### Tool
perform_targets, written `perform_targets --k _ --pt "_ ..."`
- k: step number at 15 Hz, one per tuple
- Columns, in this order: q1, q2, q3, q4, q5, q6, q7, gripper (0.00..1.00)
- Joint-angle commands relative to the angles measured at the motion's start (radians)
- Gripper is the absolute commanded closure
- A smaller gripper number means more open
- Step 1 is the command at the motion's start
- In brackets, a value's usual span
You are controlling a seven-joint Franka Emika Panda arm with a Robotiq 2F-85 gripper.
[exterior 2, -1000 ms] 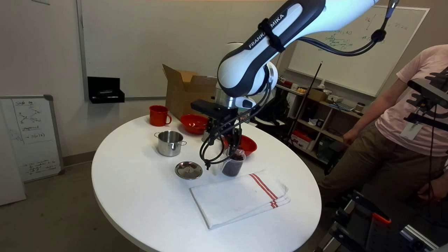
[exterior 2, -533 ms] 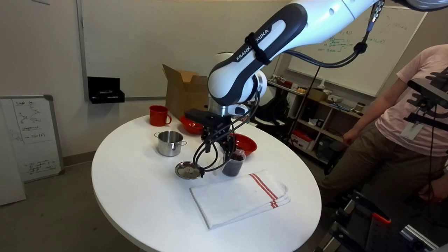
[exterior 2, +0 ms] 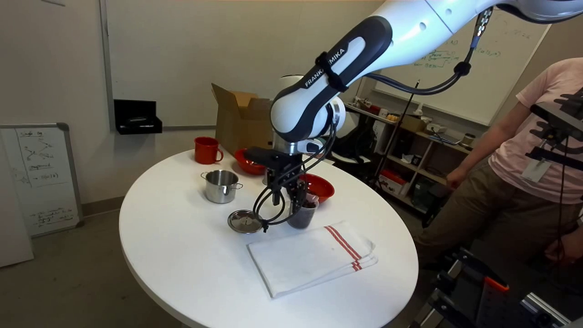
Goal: Pour some of the things in the jug into the bowl
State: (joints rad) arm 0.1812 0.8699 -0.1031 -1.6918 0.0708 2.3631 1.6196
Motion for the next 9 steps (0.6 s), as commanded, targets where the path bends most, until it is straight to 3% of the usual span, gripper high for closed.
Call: perform_targets --k 1,6,9 --pt "0.001 0.015 -0.006 0.034 0.002 -0.022 0.015 0.6" --pt "-0.004 0.01 0.0 0.031 0.009 -0.026 0.009 0.98" --pt "-0.006 0.003 0.002 0.026 0.011 -0.024 0.006 0.93"
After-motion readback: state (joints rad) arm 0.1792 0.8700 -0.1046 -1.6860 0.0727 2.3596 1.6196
